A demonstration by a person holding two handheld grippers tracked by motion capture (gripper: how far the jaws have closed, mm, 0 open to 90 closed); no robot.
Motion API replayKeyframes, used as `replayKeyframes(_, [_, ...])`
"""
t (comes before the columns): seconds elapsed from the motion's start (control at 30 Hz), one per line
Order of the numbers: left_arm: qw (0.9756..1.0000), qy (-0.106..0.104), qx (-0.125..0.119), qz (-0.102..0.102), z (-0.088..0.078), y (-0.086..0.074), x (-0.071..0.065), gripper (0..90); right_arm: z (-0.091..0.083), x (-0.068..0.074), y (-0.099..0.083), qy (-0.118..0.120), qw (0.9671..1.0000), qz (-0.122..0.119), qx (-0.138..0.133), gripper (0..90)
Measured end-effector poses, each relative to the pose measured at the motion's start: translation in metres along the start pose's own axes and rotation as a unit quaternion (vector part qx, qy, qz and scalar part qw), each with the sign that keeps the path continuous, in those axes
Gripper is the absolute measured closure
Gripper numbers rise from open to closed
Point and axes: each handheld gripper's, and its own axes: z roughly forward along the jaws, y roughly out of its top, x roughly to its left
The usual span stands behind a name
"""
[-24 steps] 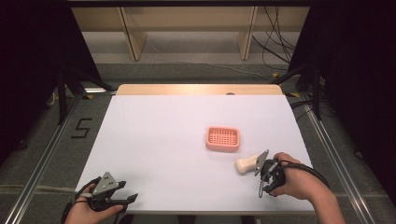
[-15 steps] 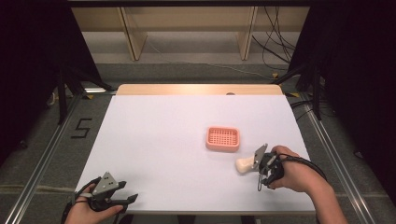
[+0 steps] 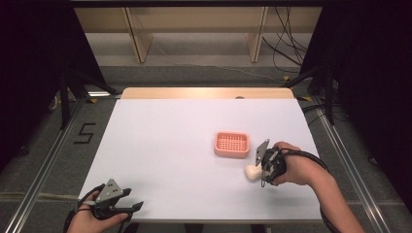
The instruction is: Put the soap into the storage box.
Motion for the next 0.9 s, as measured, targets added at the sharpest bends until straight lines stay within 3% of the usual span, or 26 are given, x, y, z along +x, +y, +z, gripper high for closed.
replayKeyframes(0.1, [1.0000,0.001,-0.001,-0.001,0.000,0.000,0.000,35.0,0.002,-0.001,0.002,0.001,0.9999,0.002,0.011,35.0])
replayKeyframes(0.13, [1.0000,0.000,0.000,0.000,0.000,0.000,0.000,35.0,0.003,-0.004,0.003,0.001,0.9999,-0.012,0.011,34.9])
replayKeyframes(0.33, [0.9999,-0.004,0.014,0.008,-0.002,0.000,0.001,35.0,0.008,-0.012,0.011,0.016,0.9992,-0.033,0.013,33.0])
replayKeyframes(0.37, [1.0000,0.000,-0.001,0.001,0.000,0.000,0.000,35.0,0.012,-0.015,0.013,0.022,0.9985,-0.048,0.011,33.0])
replayKeyframes(0.4, [1.0000,-0.001,0.000,-0.002,0.000,0.000,0.000,35.0,0.012,-0.013,0.013,0.027,0.9991,-0.024,0.023,33.0])
replayKeyframes(0.47, [1.0000,-0.003,0.001,-0.005,-0.001,0.000,-0.001,35.0,0.016,-0.015,0.015,0.028,0.9981,-0.049,0.023,33.0])
replayKeyframes(0.5, [0.9999,-0.005,0.012,0.006,-0.002,0.000,0.001,35.0,0.016,-0.013,0.015,0.030,0.9987,-0.028,0.030,33.0])
replayKeyframes(0.57, [0.9999,-0.005,0.009,0.003,-0.002,0.000,0.001,35.0,0.020,-0.016,0.016,0.031,0.9981,-0.047,0.026,32.9])
replayKeyframes(0.6, [0.9999,-0.005,0.009,0.003,-0.002,0.000,0.001,35.0,0.021,-0.015,0.016,0.032,0.9984,-0.038,0.028,32.8])
replayKeyframes(0.67, [1.0000,-0.003,0.006,0.001,-0.001,0.000,0.000,35.0,0.023,-0.017,0.018,0.035,0.9977,-0.048,0.032,32.7])
replayKeyframes(0.83, [1.0000,0.000,0.000,0.001,0.000,0.000,0.000,35.0,0.029,-0.018,0.022,0.045,0.9973,-0.046,0.035,32.9])
replayKeyframes(0.87, [1.0000,-0.003,-0.001,-0.008,0.000,-0.001,-0.001,35.0,0.029,-0.018,0.023,0.051,0.9972,-0.036,0.042,33.1])
replayKeyframes(0.9, [0.9999,-0.003,-0.002,-0.011,0.000,-0.001,-0.001,35.0,0.031,-0.020,0.023,0.047,0.9969,-0.051,0.037,33.2])
